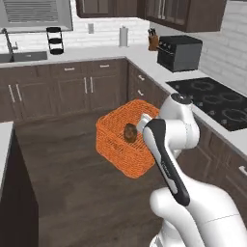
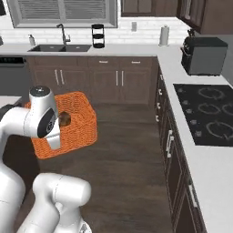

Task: Open the cabinet, pick up the bread from the cabinet and place it in the basket. Then move the basket to the dining counter.

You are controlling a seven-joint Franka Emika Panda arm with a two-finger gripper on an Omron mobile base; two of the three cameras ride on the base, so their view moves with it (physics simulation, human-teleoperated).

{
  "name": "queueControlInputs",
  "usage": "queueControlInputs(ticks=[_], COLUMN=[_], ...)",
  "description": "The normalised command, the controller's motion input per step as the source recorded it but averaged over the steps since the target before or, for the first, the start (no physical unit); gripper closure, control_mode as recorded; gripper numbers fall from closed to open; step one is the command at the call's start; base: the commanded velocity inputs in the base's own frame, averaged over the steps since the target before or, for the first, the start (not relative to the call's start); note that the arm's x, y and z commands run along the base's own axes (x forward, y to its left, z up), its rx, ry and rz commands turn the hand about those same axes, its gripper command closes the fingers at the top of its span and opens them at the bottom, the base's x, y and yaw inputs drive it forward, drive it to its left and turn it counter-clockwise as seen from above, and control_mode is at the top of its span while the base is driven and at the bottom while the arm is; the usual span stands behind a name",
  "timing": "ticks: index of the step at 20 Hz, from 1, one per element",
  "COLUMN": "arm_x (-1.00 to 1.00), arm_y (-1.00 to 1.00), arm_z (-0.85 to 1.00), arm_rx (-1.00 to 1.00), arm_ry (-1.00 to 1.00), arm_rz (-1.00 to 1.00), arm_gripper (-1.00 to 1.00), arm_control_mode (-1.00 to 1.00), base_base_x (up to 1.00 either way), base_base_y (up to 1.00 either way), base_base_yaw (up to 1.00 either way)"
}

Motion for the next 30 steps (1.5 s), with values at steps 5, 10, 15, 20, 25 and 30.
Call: queueControlInputs(ticks=[5, 10, 15, 20, 25, 30], arm_x=[0.0, 0.0, 0.0, 0.0, 0.0, 0.0], arm_y=[0.0, 0.0, 0.0, 0.0, 0.0, 0.0], arm_z=[0.0, 0.0, 0.0, 0.0, 0.0, 0.0], arm_rx=[0.0, 0.0, 0.0, 0.0, 0.0, 0.0], arm_ry=[0.0, 0.0, 0.0, 0.0, 0.0, 0.0], arm_rz=[0.0, 0.0, 0.0, 0.0, 0.0, 0.0], arm_gripper=[1.0, 1.0, 1.0, 1.0, 1.0, 1.0], arm_control_mode=[1.0, 1.0, 1.0, 1.0, 1.0, 1.0], base_base_x=[-0.92, -0.36, -0.51, -0.37, 0.51, 0.34], base_base_y=[0.41, 0.69, 0.58, 0.64, 0.12, -0.72], base_base_yaw=[0.77, 0.55, 0.81, 0.72, 0.47, 0.33])
